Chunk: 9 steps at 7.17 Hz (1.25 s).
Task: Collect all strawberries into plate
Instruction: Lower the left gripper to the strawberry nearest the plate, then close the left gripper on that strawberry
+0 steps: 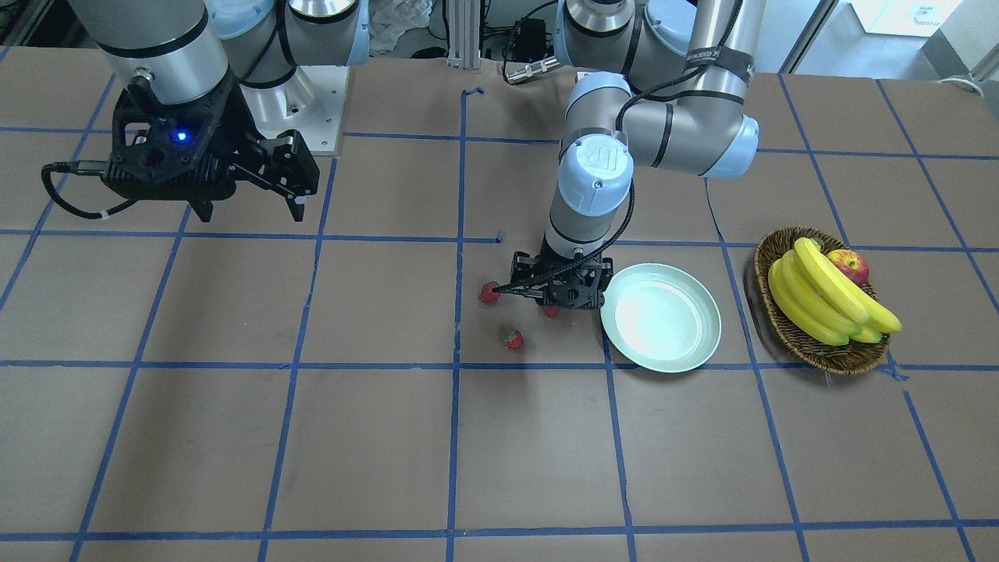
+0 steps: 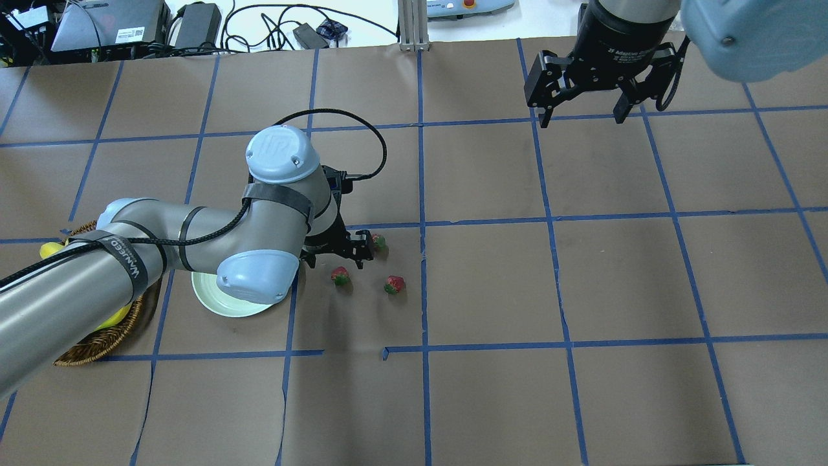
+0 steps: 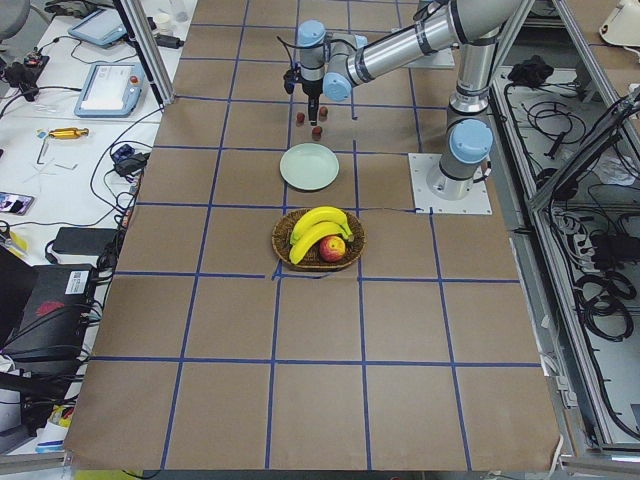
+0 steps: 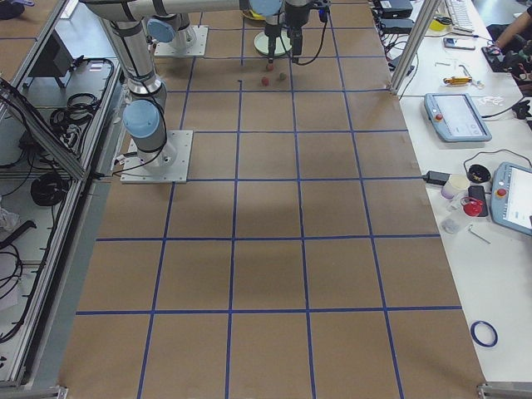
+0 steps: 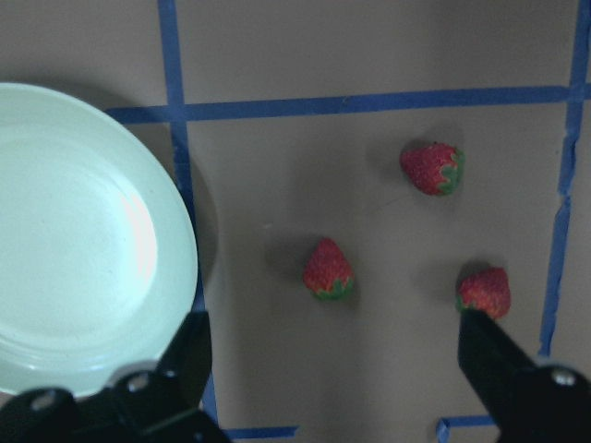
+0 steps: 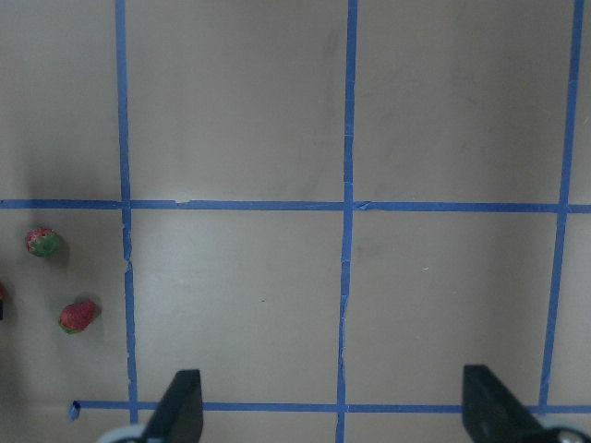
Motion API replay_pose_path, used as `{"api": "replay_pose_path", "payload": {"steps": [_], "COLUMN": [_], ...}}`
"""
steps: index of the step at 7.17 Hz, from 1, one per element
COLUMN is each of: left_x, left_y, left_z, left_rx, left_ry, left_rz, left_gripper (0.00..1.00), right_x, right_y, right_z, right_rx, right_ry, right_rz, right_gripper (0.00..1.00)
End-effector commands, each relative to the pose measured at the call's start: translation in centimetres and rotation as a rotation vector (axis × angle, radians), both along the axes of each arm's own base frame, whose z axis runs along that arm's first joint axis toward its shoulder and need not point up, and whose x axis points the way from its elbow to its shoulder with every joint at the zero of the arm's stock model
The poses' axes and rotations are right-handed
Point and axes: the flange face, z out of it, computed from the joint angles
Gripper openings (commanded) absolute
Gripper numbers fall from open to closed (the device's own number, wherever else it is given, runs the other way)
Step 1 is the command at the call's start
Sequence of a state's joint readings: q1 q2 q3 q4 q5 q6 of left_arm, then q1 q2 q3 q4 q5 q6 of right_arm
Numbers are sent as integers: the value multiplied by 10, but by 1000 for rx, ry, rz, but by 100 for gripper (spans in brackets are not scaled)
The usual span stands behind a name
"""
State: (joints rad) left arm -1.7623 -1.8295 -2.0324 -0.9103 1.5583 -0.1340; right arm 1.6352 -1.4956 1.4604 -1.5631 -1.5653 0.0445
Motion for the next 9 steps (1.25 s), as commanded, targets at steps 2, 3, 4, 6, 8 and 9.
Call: {"api": "replay_pose_path", "payload": {"steps": [2, 3, 4, 6, 8, 9], "left_x": [-1, -1, -2, -2, -1, 10], "left_y": [-2, -1, -1, -1, -10, -26], "left_z": [-33, -37, -37, -36, -4, 22], "left_rx": [41, 48, 47, 44, -27, -74], "left_ry": [-15, -17, -23, -29, -30, -96], "left_rz": [-3, 8, 9, 8, -12, -7], "left_gripper": [73, 62, 48, 18, 18, 18], "right_x": [0, 0, 0, 0, 0, 0], "right_y": [0, 0, 0, 0, 0, 0], "right_z": [0, 0, 0, 0, 0, 0], "right_rx": [0, 0, 0, 1, 1, 2], "right_ry": [-1, -1, 2, 2, 1, -1], "right_rz": [0, 0, 0, 0, 0, 0], "right_gripper": [100, 100, 100, 100, 100, 100]}}
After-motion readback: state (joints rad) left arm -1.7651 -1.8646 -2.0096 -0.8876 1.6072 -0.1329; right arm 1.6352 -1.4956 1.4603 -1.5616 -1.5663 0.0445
